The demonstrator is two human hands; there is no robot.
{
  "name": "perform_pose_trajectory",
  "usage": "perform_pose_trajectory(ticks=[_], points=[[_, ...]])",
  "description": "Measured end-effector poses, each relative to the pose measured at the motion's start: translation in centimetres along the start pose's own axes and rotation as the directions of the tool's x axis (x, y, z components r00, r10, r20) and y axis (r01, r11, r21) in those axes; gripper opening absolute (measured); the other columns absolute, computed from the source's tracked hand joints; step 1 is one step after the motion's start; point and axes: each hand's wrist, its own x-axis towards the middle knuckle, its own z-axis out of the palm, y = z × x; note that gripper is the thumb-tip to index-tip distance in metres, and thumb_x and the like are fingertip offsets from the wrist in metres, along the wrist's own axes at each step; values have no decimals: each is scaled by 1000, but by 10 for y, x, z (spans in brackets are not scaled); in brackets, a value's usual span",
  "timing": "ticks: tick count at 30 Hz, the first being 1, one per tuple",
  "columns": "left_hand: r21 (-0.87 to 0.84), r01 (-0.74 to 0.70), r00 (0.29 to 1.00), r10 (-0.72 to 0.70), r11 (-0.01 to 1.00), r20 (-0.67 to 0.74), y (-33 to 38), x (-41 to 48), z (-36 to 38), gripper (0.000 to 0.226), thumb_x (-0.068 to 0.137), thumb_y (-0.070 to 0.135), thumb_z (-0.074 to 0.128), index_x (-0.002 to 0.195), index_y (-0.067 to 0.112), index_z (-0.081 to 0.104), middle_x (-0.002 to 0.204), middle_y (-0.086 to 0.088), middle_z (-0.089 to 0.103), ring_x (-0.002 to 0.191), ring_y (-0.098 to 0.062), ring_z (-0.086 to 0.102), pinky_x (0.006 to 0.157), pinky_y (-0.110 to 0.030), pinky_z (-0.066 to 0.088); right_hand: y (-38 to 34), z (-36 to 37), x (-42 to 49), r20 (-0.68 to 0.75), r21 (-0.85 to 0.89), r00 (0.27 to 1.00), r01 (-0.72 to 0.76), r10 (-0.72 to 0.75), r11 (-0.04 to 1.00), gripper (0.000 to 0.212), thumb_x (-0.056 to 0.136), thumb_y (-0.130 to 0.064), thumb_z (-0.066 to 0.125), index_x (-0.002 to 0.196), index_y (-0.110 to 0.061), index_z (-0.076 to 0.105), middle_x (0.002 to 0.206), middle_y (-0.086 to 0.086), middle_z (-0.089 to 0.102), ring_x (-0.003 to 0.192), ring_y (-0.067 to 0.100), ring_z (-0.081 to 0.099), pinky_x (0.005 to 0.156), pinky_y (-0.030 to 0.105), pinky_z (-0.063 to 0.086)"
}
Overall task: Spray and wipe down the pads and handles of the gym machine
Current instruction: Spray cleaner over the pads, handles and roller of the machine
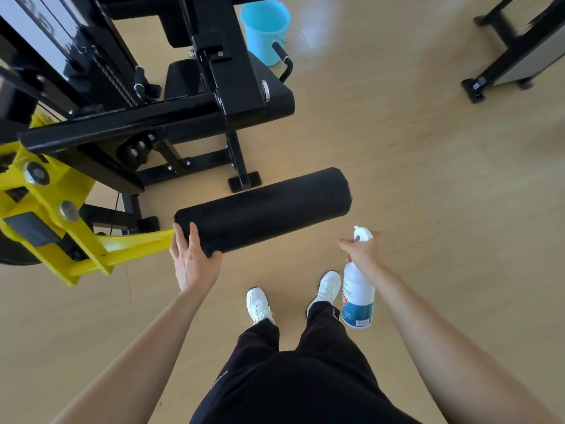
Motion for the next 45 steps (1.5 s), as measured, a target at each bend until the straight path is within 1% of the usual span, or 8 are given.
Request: perform_pose_trajectory(ticks=[6, 15, 23, 27, 33, 37, 42, 45], points=[[-37, -28, 1000, 29, 999, 8, -11, -17, -1, 84, 87, 18, 73, 160, 24, 30, 169, -2, 11, 142, -36, 29, 104, -49, 46, -3, 40, -13, 217, -157, 975, 74, -39, 985, 52, 73, -35, 86, 113, -15, 59, 72, -8, 52, 45, 8, 51, 59, 32, 50], [-329, 3, 1000, 0, 944, 9, -40, -31, -8, 65, 85, 4, 70, 147, 18, 52, 151, 6, 40, 115, -17, 57, 102, -44, 53, -33, 91, -79, 463, -227, 855, 370, -235, 901, 25, 76, -30, 89, 71, -20, 67, 71, -3, 67, 58, 20, 68, 64, 44, 65], [-507, 117, 988, -150, 854, -25, -34, 0, -31, 63, 90, 9, 67, 148, 23, 49, 145, 1, 49, 128, -17, 53, 105, -41, 51, -35, 127, -96, 451, -336, 863, 402, -229, 852, 41, 76, -41, 82, 60, -16, 53, 59, 1, 59, 56, 20, 61, 67, 45, 60], [-461, 127, 992, -117, 878, 52, -33, 16, -29, 77, 89, 15, 70, 157, 27, 37, 161, 2, 37, 145, -21, 40, 115, -47, 44, -42, 120, -101, 537, -303, 813, 434, -224, 848, 40, 77, -40, 85, 79, -9, 59, 74, 15, 69, 51, 22, 62, 63, 40, 59], [-314, 66, 997, -50, 947, 59, -16, 6, -14, 85, 90, 19, 70, 162, 21, 26, 169, 1, 18, 152, -24, 27, 115, -43, 41, -38, 105, -94, 368, -216, 915, 256, -164, 942, 37, 80, -36, 87, 81, -19, 53, 81, 5, 60, 65, 19, 64, 63, 33, 61], [-312, 49, 999, -49, 949, 9, -22, -6, -11, 80, 89, 17, 72, 158, 24, 32, 164, 1, 27, 142, -24, 42, 102, -39, 48, -26, 92, -73, 254, -250, 963, 156, -90, 956, 43, 82, -36, 81, 110, -18, 55, 85, -1, 61, 64, 16, 64, 62, 31, 58], [-326, 82, 995, -94, 942, -23, -27, -24, -7, 73, 84, 8, 70, 149, 23, 40, 144, -1, 45, 120, -25, 56, 89, -36, 46, -25, 66, -51, 194, -159, 979, 98, -66, 983, 37, 78, -33, 89, 88, -22, 56, 81, -2, 60, 53, 17, 55, 61, 29, 51], [-318, 140, 989, -146, 938, 3, -30, -34, -1, 63, 84, 10, 68, 141, 21, 43, 140, 0, 46, 125, -25, 56, 93, -39, 45, -21, 50, -43, 59, -28, 998, 25, -24, 999, 43, 78, -34, 88, 106, -19, 59, 75, -5, 64, 47, 16, 55, 66, 34, 55]])
